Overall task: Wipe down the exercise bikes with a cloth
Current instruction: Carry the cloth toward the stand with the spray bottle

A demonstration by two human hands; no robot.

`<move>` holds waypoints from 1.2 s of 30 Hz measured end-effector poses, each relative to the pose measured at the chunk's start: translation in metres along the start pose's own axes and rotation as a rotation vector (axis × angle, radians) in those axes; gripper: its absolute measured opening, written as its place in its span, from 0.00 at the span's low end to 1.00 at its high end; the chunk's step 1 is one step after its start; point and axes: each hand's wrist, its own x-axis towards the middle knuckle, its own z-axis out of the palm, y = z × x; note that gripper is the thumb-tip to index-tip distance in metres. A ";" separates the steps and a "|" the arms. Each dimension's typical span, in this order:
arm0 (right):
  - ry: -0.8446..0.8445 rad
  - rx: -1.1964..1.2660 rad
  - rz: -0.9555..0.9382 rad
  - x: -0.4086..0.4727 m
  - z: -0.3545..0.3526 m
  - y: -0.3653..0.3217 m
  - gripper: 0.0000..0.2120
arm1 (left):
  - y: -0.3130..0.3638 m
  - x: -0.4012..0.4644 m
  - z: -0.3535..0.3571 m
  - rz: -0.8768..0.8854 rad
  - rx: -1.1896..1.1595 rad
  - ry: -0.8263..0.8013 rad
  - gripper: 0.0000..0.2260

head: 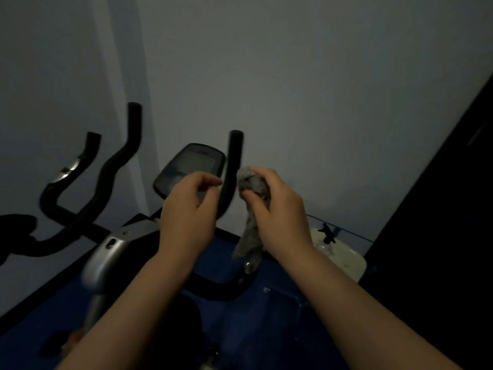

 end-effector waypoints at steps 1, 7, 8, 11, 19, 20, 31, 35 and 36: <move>0.011 -0.029 0.002 -0.010 -0.022 0.007 0.14 | 0.015 -0.010 0.015 0.010 -0.016 -0.021 0.09; -0.028 -0.183 0.144 -0.103 -0.128 0.092 0.15 | 0.057 -0.097 0.118 0.064 0.007 -0.159 0.07; -0.047 -0.195 0.198 -0.121 -0.139 0.109 0.15 | 0.056 -0.114 0.135 0.049 0.015 -0.192 0.07; -0.113 -0.244 0.350 -0.170 -0.165 0.157 0.12 | 0.037 -0.165 0.183 -0.040 0.096 -0.334 0.07; -0.295 -0.342 0.565 -0.230 -0.175 0.243 0.12 | -0.019 -0.232 0.252 -0.248 0.431 -0.696 0.10; -0.308 -0.331 0.576 -0.232 -0.172 0.252 0.12 | -0.024 -0.232 0.258 -0.258 0.463 -0.728 0.10; -0.510 -0.433 0.696 -0.200 -0.139 0.350 0.16 | -0.090 -0.174 0.346 -0.219 0.554 -1.016 0.09; -0.443 -0.459 0.828 -0.173 -0.143 0.375 0.14 | -0.102 -0.146 0.377 -0.205 0.571 -1.078 0.06; -0.468 -0.455 0.874 -0.166 -0.146 0.379 0.18 | -0.103 -0.141 0.383 -0.209 0.577 -1.083 0.04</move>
